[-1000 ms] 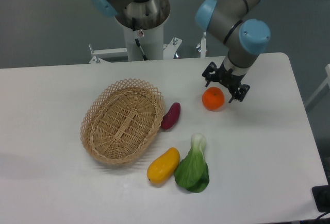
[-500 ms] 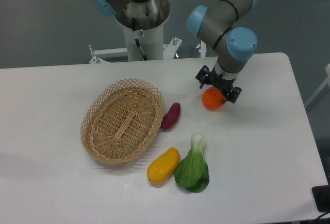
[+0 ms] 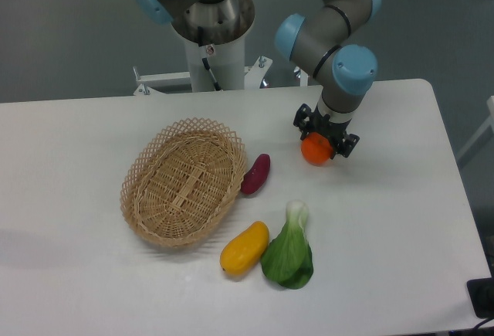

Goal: Pick up the orange from the table
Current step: 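Close the gripper around the orange, then lift the held orange up off the table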

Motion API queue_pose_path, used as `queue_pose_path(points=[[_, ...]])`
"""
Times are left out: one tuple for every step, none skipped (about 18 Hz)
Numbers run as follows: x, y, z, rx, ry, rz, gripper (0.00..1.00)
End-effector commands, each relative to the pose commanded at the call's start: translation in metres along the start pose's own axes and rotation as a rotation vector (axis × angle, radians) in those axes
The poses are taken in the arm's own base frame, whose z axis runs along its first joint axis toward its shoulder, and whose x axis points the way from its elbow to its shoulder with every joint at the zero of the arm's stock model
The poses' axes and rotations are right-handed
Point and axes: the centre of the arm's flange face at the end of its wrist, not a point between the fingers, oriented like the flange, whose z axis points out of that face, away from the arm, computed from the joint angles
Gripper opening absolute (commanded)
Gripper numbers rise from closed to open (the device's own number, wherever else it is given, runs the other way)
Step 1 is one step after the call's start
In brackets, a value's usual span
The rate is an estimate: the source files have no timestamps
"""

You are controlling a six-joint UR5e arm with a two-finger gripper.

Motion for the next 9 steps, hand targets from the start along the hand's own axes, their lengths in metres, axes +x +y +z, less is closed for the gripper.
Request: queue_pose_path(points=[[-0.003,-0.001,-0.003,-0.002,-0.007,0.001,0.63],[-0.005,-0.001,-0.007,-0.001,-0.011,0.001,0.63],[-0.006,-0.001,-0.009,0.000,-0.016,0.001,0.63],[-0.008,-0.001,-0.011,0.000,-0.020,0.000,0.63],[-0.008,-0.001,-0.012,0.001,-0.022,0.000,0.63],[-0.009,-0.001,-0.013,0.000,-0.025,0.000,0.63],[-0.011,0.000,-0.018,0.001,-0.032,-0.001,0.63],[-0.014,-0.001,-0.022,0.004,-0.040,-0.001,0.63],[-0.017,-0.001,-0.026,0.007,-0.048,0.000,0.63]])
